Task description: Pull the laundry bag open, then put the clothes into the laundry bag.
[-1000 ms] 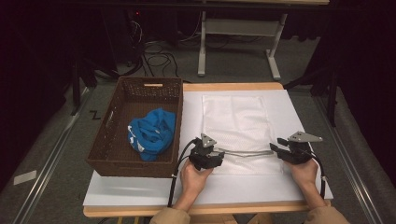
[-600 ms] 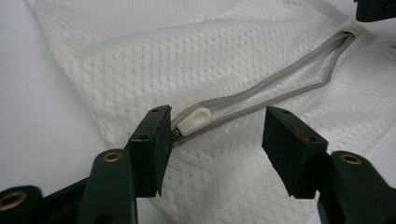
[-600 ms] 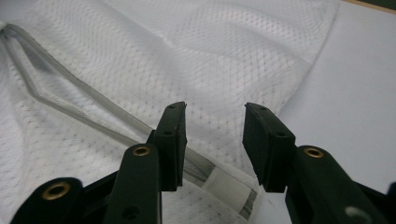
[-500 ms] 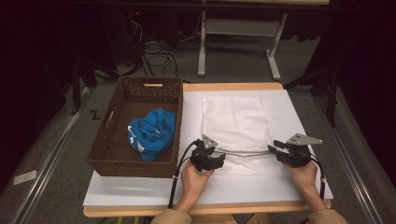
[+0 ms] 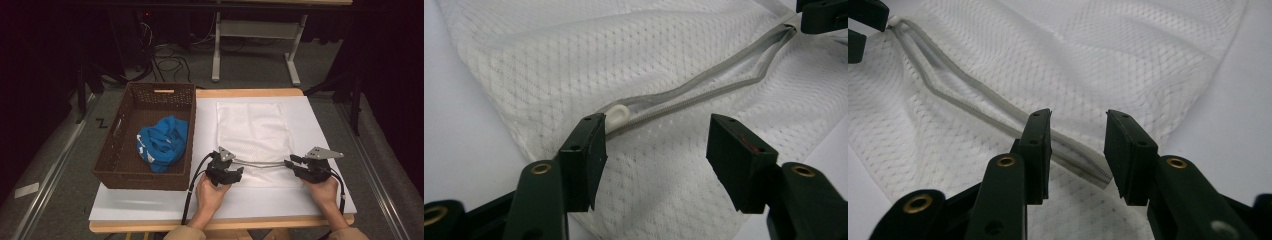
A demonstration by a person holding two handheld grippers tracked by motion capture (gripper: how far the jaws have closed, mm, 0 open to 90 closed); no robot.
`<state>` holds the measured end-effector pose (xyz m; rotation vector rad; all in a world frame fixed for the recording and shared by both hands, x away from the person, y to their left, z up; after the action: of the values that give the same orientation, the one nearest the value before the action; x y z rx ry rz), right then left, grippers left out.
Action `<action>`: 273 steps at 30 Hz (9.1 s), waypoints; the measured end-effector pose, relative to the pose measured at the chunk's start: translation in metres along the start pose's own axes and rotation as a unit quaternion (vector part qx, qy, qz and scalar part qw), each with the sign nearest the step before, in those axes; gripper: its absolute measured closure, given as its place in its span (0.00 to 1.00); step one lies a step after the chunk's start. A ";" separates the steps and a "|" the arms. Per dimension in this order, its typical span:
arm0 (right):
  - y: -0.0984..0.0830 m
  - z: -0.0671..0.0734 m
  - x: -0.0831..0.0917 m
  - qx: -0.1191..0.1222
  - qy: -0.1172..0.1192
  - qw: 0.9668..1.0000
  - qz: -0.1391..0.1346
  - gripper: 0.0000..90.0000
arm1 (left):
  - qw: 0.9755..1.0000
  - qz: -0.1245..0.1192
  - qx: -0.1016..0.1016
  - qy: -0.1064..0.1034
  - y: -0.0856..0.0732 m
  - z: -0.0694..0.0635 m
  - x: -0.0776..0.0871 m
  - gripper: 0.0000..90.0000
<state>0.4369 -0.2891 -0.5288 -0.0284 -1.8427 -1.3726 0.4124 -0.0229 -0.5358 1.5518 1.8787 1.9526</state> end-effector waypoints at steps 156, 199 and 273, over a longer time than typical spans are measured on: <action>0.039 0.043 -0.068 0.064 0.049 0.994 0.072 1.00 | 0.993 0.017 -0.115 -0.025 0.000 -0.024 -0.039 0.54; 0.082 0.035 -0.041 0.055 0.047 0.996 0.049 0.99 | 0.993 0.018 -0.113 -0.021 0.000 -0.024 -0.040 0.51; 0.129 0.034 -0.025 0.070 0.043 0.996 0.022 0.99 | 0.993 0.026 -0.107 -0.029 0.001 -0.025 -0.040 0.44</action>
<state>0.4932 -0.1992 -0.4448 0.0622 -1.8503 -1.1940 0.4176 -0.0664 -0.5543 1.5894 1.5627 2.0279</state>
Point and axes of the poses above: each handheld gripper's, and its own axes: x roughly backward along the jaws, y roughly out of its top, z roughly to its left, the point moved 5 cm from there along -x, roughly forward along the jaws, and after that the axes turned 5 degrees about -y, right-handed, at the moved point
